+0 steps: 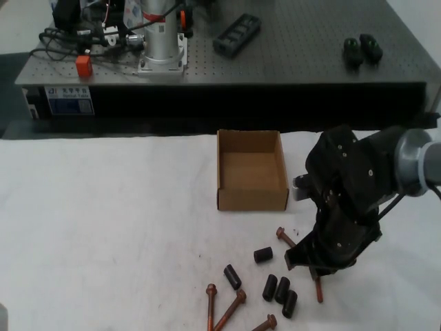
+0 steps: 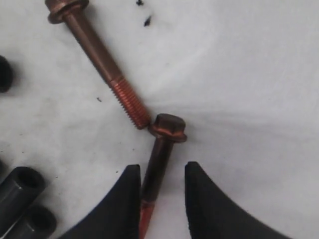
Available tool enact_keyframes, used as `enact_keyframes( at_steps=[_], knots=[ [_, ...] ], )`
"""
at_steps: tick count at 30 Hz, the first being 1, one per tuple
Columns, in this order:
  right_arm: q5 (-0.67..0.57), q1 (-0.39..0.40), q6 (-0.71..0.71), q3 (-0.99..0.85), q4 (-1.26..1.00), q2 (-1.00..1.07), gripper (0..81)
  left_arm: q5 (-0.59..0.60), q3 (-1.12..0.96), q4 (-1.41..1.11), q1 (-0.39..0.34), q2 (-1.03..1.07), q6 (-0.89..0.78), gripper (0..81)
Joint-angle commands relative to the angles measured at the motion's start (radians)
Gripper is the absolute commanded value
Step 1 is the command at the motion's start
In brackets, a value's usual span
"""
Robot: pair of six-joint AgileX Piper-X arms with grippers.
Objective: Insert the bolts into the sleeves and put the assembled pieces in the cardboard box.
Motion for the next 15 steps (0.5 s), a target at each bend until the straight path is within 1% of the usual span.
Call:
enact_keyframes(
  at_steps=[1,8,11,15],
  knots=[
    [0.023,-0.023,0.0,-0.011,-0.013,-0.002,22.1,0.0,-0.001,-0.011,0.001,0.003,-0.012,31.4],
    [0.009,-0.029,-0.007,-0.008,-0.053,0.019,22.1,0.0,-0.001,-0.011,0.001,0.003,-0.012,31.4],
    [-0.033,-0.029,-0.007,-0.008,-0.039,0.043,22.1,0.0,-0.001,-0.011,0.001,0.003,-0.012,31.4],
    [-0.03,-0.029,-0.007,-0.008,-0.039,0.067,22.1,0.0,-0.001,-0.008,0.001,0.003,-0.012,31.4]
  ],
)
